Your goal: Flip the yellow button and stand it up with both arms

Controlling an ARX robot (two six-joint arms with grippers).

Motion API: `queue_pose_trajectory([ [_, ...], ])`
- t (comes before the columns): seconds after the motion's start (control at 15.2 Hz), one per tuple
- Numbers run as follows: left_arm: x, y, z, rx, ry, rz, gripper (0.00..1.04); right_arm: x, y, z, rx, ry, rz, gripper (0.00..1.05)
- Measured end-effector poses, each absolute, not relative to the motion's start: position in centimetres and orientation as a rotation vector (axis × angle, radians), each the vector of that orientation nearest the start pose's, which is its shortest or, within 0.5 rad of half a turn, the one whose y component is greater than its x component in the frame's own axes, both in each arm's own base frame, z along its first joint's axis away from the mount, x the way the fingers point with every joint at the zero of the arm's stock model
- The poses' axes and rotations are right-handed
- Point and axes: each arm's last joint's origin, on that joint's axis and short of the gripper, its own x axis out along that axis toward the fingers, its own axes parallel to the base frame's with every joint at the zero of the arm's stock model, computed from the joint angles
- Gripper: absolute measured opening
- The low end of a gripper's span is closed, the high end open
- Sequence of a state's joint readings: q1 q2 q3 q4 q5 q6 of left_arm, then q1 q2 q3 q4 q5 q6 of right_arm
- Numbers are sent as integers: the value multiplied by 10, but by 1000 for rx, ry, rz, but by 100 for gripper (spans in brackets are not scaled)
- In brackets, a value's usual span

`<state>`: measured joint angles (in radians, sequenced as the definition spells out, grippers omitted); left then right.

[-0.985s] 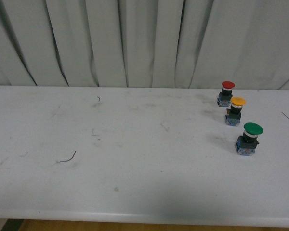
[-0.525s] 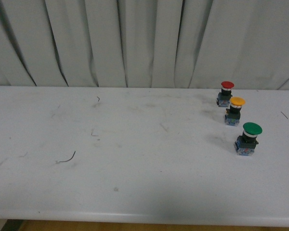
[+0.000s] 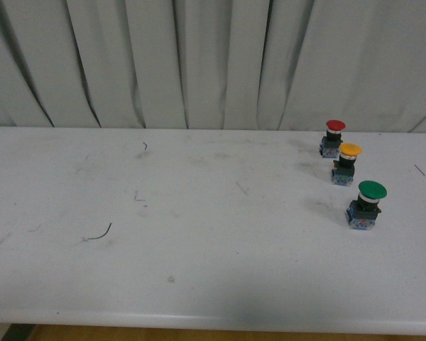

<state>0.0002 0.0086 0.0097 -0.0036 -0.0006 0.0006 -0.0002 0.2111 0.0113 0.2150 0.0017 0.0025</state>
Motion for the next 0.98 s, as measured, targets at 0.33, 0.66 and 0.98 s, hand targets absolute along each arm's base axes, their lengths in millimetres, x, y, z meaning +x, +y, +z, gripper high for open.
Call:
queue_pose_trajectory([
  [0.33,98,0,166,1,3,0,98,97,0,169,2,-24,0,2],
  [0.66,98,0,166,1,2,1,98,97,0,167,2,-5,0,26],
  [0.98,98,0,166,1,2,1,98,97,0,167,2,-5,0,87],
])
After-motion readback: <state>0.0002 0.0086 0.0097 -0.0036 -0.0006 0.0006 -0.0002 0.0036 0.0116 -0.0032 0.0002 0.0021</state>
